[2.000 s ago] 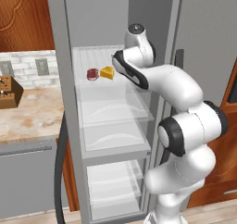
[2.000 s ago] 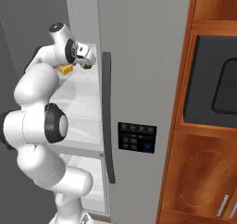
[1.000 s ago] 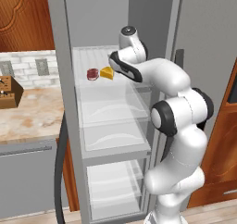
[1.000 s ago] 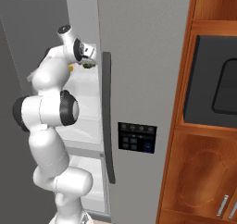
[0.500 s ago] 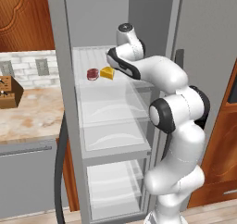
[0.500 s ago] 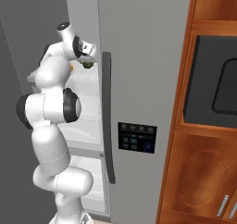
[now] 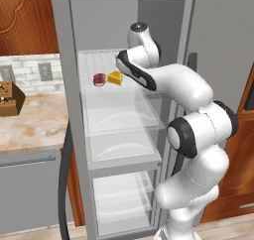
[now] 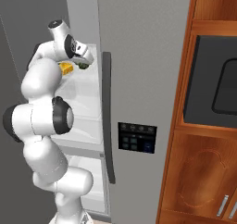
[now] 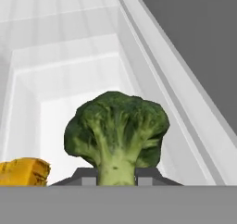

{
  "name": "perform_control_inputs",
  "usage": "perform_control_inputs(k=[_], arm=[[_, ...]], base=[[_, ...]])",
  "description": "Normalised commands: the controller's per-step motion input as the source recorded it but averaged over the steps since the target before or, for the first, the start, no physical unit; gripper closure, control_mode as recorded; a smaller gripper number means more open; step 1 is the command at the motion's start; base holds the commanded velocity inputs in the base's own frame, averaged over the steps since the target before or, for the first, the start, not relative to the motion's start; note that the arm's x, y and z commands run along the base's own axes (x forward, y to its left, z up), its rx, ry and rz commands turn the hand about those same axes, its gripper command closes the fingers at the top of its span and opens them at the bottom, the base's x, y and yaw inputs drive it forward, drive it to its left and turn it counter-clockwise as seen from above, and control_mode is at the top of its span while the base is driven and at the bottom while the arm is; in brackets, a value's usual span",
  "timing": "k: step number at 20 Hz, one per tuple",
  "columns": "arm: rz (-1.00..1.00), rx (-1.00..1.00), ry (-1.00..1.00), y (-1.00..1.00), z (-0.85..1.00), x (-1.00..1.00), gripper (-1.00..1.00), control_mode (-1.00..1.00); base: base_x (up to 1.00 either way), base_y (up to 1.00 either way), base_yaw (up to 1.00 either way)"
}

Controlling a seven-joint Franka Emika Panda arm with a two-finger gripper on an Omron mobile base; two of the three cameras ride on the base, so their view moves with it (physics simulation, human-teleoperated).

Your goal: Take the cheese, steak, and broccoli from the fridge and place them on the plate on the dining counter to create an appetizer plate.

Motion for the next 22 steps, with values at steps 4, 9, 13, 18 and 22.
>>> perform_control_inputs(k=[4, 9, 13, 18, 22], arm=[[0.00, 0.05, -0.15, -0.02, 0.06, -1.00, 1.00, -1.00], [0.00, 0.07, -0.08, -0.01, 0.08, -1.00, 1.00, -1.00], [0.00, 0.09, 0.02, -0.08, 0.27, -1.00, 1.00, -1.00], [0.00, 0.03, 0.06, -0.22, 0.03, -1.00, 1.00, -1.00], [0.00, 0.00, 0.13, -0.26, -0.13, -0.88, 1.00, -1.00]], base=[[0.00, 0.00, 0.00], [0.00, 0.00, 0.00], [0.00, 0.00, 0.00], [0.00, 0.00, 0.00], [0.00, 0.00, 0.00]])
